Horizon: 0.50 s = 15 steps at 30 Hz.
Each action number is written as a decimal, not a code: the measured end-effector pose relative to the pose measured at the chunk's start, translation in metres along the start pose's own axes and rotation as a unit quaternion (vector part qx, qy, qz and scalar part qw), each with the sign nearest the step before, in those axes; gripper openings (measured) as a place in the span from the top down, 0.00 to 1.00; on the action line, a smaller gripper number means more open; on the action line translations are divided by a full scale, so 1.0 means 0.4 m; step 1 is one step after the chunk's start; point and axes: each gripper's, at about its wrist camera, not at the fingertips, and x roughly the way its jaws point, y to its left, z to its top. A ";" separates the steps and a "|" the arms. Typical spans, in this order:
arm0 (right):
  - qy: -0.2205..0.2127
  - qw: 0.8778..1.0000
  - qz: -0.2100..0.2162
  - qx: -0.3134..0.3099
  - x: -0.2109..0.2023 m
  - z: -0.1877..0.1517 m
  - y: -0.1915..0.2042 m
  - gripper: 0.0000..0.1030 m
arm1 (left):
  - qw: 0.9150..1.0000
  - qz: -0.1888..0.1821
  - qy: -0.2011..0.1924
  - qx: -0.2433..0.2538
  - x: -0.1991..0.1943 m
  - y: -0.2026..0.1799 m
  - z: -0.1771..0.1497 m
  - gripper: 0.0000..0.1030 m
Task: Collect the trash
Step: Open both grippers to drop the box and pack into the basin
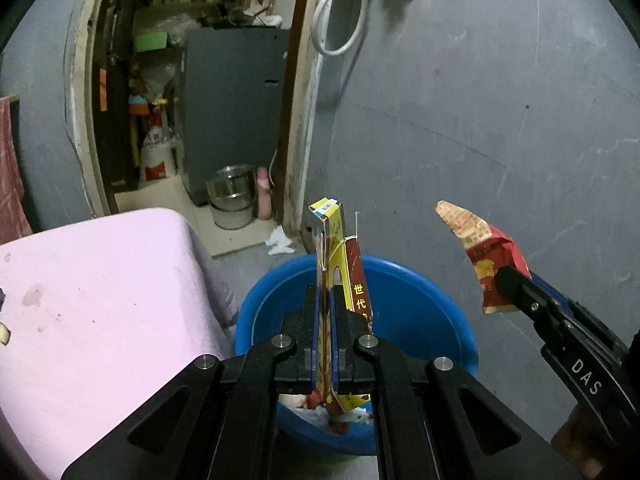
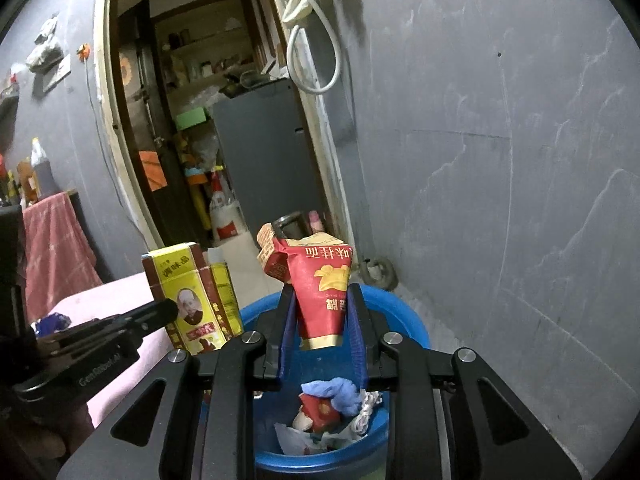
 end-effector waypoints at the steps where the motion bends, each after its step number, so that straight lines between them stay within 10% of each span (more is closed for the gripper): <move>1: 0.002 1.000 -0.001 0.000 0.000 -0.002 -0.002 0.75 | 1.000 0.000 0.005 0.000 0.005 0.002 -0.002 0.97; 15: 0.014 1.000 -0.004 0.011 0.016 0.005 0.000 0.57 | 0.999 -0.009 0.013 -0.052 -0.021 0.066 0.004 0.70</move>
